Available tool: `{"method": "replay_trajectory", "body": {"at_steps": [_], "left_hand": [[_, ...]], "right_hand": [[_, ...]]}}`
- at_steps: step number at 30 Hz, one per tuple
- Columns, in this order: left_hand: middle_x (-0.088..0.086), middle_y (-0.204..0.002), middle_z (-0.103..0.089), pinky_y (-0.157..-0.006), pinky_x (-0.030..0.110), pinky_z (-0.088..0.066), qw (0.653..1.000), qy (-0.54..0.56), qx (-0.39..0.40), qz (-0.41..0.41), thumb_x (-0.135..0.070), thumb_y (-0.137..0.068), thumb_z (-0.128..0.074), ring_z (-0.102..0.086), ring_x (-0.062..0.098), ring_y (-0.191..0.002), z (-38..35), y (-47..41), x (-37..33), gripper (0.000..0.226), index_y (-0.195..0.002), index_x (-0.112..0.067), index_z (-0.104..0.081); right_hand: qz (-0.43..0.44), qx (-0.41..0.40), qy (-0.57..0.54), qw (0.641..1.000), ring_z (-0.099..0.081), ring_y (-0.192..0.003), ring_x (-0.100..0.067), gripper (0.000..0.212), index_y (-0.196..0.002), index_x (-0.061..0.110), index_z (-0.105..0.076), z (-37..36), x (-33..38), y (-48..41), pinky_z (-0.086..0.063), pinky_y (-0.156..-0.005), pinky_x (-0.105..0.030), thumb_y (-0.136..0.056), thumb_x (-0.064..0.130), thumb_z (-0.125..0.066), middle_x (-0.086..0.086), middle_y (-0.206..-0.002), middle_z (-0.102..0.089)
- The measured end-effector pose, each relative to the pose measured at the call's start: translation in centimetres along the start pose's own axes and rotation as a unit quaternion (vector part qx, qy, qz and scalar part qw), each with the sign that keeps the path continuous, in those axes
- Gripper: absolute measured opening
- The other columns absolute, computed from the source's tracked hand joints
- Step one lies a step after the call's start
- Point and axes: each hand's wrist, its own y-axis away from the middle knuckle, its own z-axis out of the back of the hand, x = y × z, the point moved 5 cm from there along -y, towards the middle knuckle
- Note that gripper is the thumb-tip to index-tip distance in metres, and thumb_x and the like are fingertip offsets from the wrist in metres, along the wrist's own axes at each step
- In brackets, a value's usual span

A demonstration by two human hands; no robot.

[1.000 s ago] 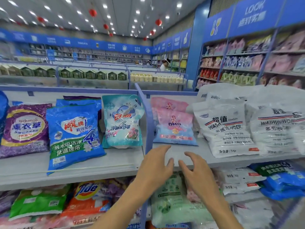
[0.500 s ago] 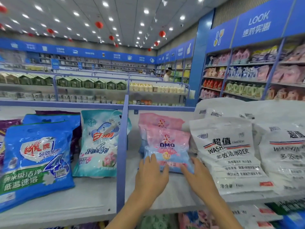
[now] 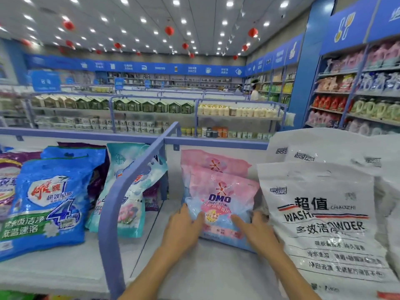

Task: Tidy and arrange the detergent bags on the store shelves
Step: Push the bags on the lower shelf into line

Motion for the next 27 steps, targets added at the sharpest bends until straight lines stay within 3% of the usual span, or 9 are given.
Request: {"method": "replay_trajectory", "body": {"at_steps": [3,5,8,10,13,17,21,24,27], "left_hand": [[0.009,-0.130,-0.065,-0.089,0.033,-0.045,0.996,0.058,0.012,0.061,-0.059,-0.095,-0.058,-0.062,0.032,-0.116,-0.3,-1.6,0.8,0.057,-0.131,-0.014,-0.056],[0.015,-0.124,-0.067,-0.084,0.033,-0.045,0.987,0.136,0.004,0.086,-0.061,-0.092,-0.062,-0.064,0.033,-0.110,0.1,-2.8,0.7,0.063,-0.124,-0.007,-0.061],[0.005,-0.122,-0.064,-0.088,0.030,-0.038,0.968,0.235,0.008,0.094,-0.053,-0.093,-0.066,-0.060,0.021,-0.108,0.7,-4.2,-0.2,0.058,-0.130,-0.008,-0.061],[0.003,-0.114,-0.069,-0.085,0.029,-0.043,0.957,0.278,0.013,0.088,-0.048,-0.093,-0.068,-0.063,0.016,-0.100,0.8,-4.8,-0.6,0.044,-0.119,-0.012,-0.066],[0.017,-0.098,-0.078,-0.082,0.042,-0.060,0.913,0.395,-0.010,0.097,-0.034,-0.094,-0.071,-0.074,0.029,-0.085,1.0,-5.4,-0.9,0.029,-0.103,-0.007,-0.072],[0.017,-0.098,-0.077,-0.094,0.051,-0.058,0.895,0.433,-0.081,0.072,-0.038,-0.091,-0.074,-0.073,0.040,-0.096,2.0,-7.4,-1.3,0.030,-0.091,-0.008,-0.071],[0.015,-0.090,-0.069,-0.081,0.045,-0.052,0.868,0.483,-0.100,0.057,-0.044,-0.088,-0.077,-0.062,0.030,-0.083,2.4,-8.9,-1.5,0.036,-0.085,-0.009,-0.070],[0.015,-0.100,-0.076,-0.091,0.050,-0.056,0.833,0.537,-0.127,0.046,-0.027,-0.089,-0.078,-0.068,0.031,-0.089,2.5,-10.2,-1.4,0.017,-0.095,-0.012,-0.076],[0.013,-0.095,-0.074,-0.089,0.047,-0.054,0.861,0.484,-0.155,0.020,-0.036,-0.091,-0.076,-0.064,0.026,-0.089,2.0,-11.0,-1.4,0.028,-0.098,-0.009,-0.073]], "right_hand": [[-0.023,0.014,-0.186,0.982,-0.058,-0.104,-0.015,0.063,-0.134,0.010,-0.050,-0.3,-0.9,-1.8,-0.043,-0.089,-0.029,-0.086,0.038,-0.080,0.003,-0.118,-0.059],[-0.036,0.040,-0.286,0.957,-0.074,-0.099,-0.022,0.058,-0.125,0.007,-0.060,-0.9,-2.0,-3.2,-0.059,-0.085,-0.039,-0.078,0.025,-0.089,-0.006,-0.116,-0.074],[-0.002,0.081,-0.323,0.943,-0.076,-0.097,-0.031,0.040,-0.121,0.006,-0.067,-1.3,-2.3,-3.8,-0.063,-0.079,-0.041,-0.084,-0.003,-0.077,-0.013,-0.110,-0.078],[0.022,0.081,-0.336,0.938,-0.075,-0.100,-0.034,0.042,-0.119,0.007,-0.069,-1.2,-2.1,-4.3,-0.061,-0.087,-0.046,-0.081,-0.008,-0.077,-0.015,-0.110,-0.077],[0.056,0.075,-0.336,0.937,-0.073,-0.106,-0.035,0.047,-0.119,0.015,-0.071,-1.3,-1.6,-5.4,-0.055,-0.098,-0.057,-0.077,-0.004,-0.081,-0.012,-0.112,-0.077],[0.058,0.053,-0.404,0.911,-0.071,-0.109,-0.042,0.034,-0.114,0.016,-0.075,-0.9,0.2,-7.3,-0.052,-0.099,-0.064,-0.081,0.016,-0.085,-0.017,-0.114,-0.076],[0.051,0.019,-0.434,0.899,-0.075,-0.100,-0.036,0.032,-0.118,0.012,-0.074,1.3,2.7,-9.3,-0.058,-0.093,-0.053,-0.089,0.026,-0.077,-0.015,-0.108,-0.078],[0.051,0.009,-0.457,0.888,-0.074,-0.103,-0.035,0.029,-0.122,0.015,-0.070,1.7,3.7,-10.5,-0.058,-0.093,-0.051,-0.095,0.023,-0.070,-0.014,-0.109,-0.078],[0.058,-0.007,-0.429,0.901,-0.074,-0.104,-0.034,0.035,-0.127,0.021,-0.066,0.9,3.4,-10.8,-0.055,-0.098,-0.057,-0.095,0.034,-0.071,-0.011,-0.112,-0.077]]}}
